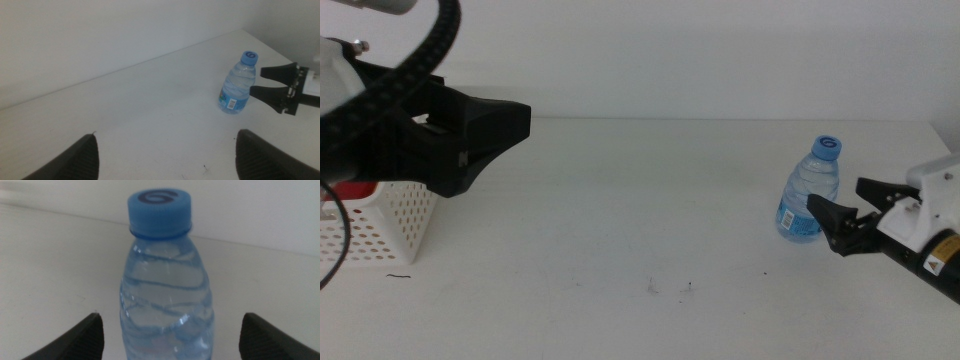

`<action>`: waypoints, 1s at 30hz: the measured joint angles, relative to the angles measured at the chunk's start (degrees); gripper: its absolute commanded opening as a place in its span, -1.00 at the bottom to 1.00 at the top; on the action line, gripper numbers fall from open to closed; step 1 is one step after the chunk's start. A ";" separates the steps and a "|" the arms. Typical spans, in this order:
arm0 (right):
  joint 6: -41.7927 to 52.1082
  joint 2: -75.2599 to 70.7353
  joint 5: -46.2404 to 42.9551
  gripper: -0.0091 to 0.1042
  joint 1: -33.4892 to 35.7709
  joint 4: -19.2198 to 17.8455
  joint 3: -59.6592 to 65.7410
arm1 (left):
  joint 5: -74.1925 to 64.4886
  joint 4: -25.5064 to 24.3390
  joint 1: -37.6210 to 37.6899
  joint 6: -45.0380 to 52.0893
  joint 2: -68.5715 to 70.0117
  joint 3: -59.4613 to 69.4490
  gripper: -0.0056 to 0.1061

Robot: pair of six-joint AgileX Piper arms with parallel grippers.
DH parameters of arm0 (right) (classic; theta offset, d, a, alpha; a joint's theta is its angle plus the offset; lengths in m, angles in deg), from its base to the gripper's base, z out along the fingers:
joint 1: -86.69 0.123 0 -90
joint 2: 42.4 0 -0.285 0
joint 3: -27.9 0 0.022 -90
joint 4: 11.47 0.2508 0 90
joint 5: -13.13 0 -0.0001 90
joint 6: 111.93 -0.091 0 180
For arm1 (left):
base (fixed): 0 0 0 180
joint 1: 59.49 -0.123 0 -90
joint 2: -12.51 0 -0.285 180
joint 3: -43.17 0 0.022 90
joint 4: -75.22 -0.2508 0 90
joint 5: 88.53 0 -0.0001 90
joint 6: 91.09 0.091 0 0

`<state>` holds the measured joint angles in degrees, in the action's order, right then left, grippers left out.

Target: Use arms to grab the bottles and put them into the dustbin to the left of the table.

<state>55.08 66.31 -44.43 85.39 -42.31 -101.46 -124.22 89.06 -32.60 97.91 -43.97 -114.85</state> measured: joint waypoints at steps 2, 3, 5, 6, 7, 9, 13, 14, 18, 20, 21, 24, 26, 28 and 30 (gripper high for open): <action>0.00 1.16 0.00 0.80 0.00 -1.27 -1.49 | 0.00 0.00 0.00 0.00 0.00 0.00 0.78; 0.00 1.76 0.00 0.80 0.00 -1.90 -2.26 | 0.00 0.00 0.00 0.00 0.00 0.00 0.78; -0.21 2.94 0.00 0.80 0.00 -2.48 -3.52 | 0.00 0.00 0.00 0.00 0.00 0.00 0.78; -0.24 3.63 0.00 0.80 0.00 -2.62 -4.18 | 0.00 0.00 0.00 0.00 0.00 0.00 0.78; -0.36 4.34 0.00 0.80 0.00 -3.04 -4.86 | 0.00 0.00 0.00 0.00 0.00 0.00 0.78; -0.71 5.62 0.00 0.80 0.00 -3.92 -6.14 | 0.00 0.00 0.00 0.00 0.00 0.00 0.78; -1.07 8.48 0.00 0.80 0.11 -4.82 -8.05 | 0.00 0.00 0.00 0.00 0.00 0.00 0.78; -1.07 9.01 0.00 0.80 0.22 -4.82 -8.41 | 0.00 0.00 0.00 0.00 0.00 0.00 0.78; -0.74 10.93 0.00 0.79 1.37 -4.71 -10.39 | 0.00 0.00 0.00 0.00 0.00 0.00 0.78; 0.01 11.64 0.13 0.73 2.15 -3.97 -11.47 | 0.00 0.00 0.00 0.00 0.00 0.00 0.78; 0.14 12.08 0.52 0.66 2.48 -3.49 -12.18 | 0.00 0.00 0.00 0.00 0.00 0.00 0.78; 0.26 12.41 3.23 0.06 3.41 -2.69 -14.22 | 0.00 0.00 0.00 0.00 0.00 0.00 0.78; 0.40 12.41 4.28 -0.59 3.65 -2.72 -15.08 | 0.00 0.00 0.00 0.00 0.00 0.00 0.78; 0.54 12.41 4.51 -0.86 3.65 -3.78 -15.27 | 0.00 0.00 0.00 0.00 0.00 0.00 0.78; 0.66 12.41 4.41 -0.87 3.82 -4.89 -15.49 | 0.00 0.00 0.00 0.00 0.00 0.00 0.78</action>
<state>55.73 78.71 -40.02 89.21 -47.20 -116.96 -124.22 89.06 -32.60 97.91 -43.97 -114.85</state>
